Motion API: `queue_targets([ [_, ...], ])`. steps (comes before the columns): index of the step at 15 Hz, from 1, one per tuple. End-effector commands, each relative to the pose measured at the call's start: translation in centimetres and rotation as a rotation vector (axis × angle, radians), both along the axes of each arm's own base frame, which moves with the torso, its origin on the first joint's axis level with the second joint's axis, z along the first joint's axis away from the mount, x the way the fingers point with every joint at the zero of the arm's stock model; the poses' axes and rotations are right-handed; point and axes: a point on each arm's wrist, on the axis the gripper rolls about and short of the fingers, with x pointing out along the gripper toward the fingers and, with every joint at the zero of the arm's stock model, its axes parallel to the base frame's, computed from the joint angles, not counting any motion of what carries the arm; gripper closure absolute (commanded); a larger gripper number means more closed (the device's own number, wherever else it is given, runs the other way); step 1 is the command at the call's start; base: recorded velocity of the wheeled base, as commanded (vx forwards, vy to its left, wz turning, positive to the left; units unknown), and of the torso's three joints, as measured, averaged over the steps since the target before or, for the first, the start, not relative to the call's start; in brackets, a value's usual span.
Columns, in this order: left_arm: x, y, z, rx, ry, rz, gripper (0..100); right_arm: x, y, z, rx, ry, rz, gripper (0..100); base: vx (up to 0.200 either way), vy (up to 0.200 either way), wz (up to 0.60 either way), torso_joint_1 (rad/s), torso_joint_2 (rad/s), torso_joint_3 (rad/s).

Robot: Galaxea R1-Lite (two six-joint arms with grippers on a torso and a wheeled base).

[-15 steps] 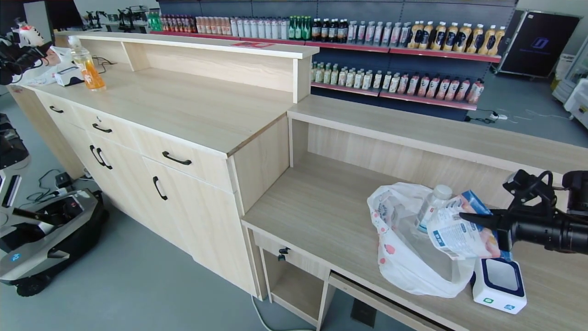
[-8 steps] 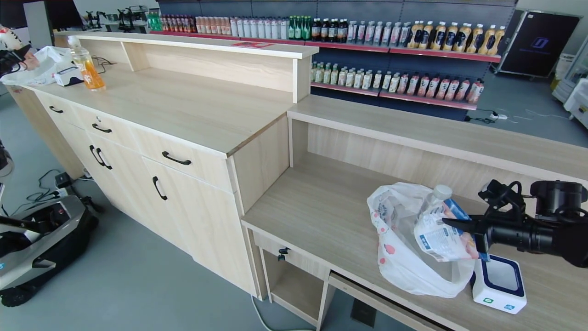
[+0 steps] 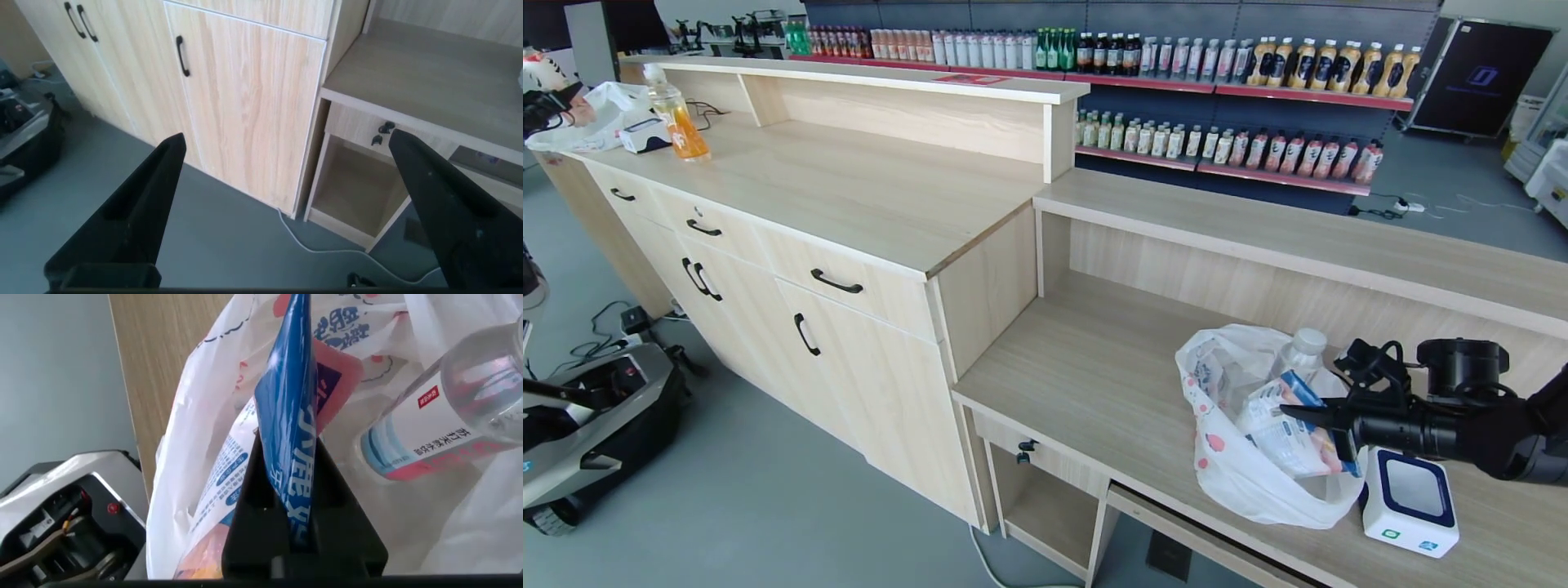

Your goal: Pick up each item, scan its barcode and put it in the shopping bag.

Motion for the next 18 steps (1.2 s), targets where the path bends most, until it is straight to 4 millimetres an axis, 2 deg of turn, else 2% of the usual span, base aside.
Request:
queue_targets([
  [1, 0.0, 0.0, 0.0, 0.0, -0.001, 0.0, 0, 0.4, -0.1, -1.0, 0.002, 0.016, -0.001, 100, 0.0, 0.0, 0.0, 0.0, 0.0, 0.0],
  [11, 0.0, 0.0, 0.0, 0.0, -0.001, 0.0, 0, 0.0, -0.7, -2.3, -0.009, 0.04, -0.04, 100, 0.0, 0.0, 0.0, 0.0, 0.0, 0.0],
  [12, 0.0, 0.0, 0.0, 0.0, 0.001, 0.0, 0, 0.0, -0.8, -2.3, -0.009, 0.04, -0.045, 0, 0.0, 0.0, 0.0, 0.0, 0.0, 0.0],
  [15, 0.0, 0.0, 0.0, 0.0, 0.001, 0.0, 0, -0.2, -0.9, -2.0, -0.005, 0.038, -0.053, 0, 0.0, 0.0, 0.0, 0.0, 0.0, 0.0],
  [18, 0.0, 0.0, 0.0, 0.0, 0.001, 0.0, 0, -0.6, -0.8, 1.1, -0.006, -0.035, -0.059, 0, 0.0, 0.0, 0.0, 0.0, 0.0, 0.0],
])
